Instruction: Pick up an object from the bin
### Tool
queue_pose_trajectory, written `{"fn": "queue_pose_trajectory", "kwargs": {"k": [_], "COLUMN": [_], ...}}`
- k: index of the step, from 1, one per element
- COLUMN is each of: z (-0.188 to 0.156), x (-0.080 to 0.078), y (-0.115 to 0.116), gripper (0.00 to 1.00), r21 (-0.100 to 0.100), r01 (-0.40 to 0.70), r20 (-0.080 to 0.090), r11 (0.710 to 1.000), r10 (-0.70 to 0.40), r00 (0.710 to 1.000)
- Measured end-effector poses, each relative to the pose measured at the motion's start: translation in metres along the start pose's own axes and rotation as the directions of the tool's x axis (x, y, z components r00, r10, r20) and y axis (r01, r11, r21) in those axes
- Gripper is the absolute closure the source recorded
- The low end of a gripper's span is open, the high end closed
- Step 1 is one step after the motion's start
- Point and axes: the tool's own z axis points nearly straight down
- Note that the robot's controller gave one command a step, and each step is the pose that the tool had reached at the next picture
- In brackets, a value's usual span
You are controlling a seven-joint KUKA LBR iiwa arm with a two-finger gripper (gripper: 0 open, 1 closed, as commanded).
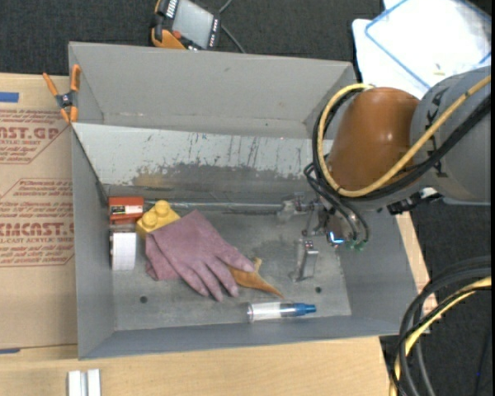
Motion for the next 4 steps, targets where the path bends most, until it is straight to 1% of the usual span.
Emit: {"fn": "queue_pose_trajectory", "kwargs": {"k": [1,2,3,4], "z": [0.000,0.072,0.067,0.101], "x": [0.000,0.004,0.007,0.023], "y": [0.000,0.026,0.035,0.054], "gripper": [0.00,0.00,0.00,1.00], "r21": [0.000,-0.001,0.001,-0.003], "r01": [0.000,0.087,0.079,-0.129], "r20": [0.001,-0.005,0.011,0.011], "r11": [1.000,0.996,0.997,0.992], "r10": [0.000,-0.087,-0.079,0.129], "r00": [1.000,0.996,0.997,0.992]}}
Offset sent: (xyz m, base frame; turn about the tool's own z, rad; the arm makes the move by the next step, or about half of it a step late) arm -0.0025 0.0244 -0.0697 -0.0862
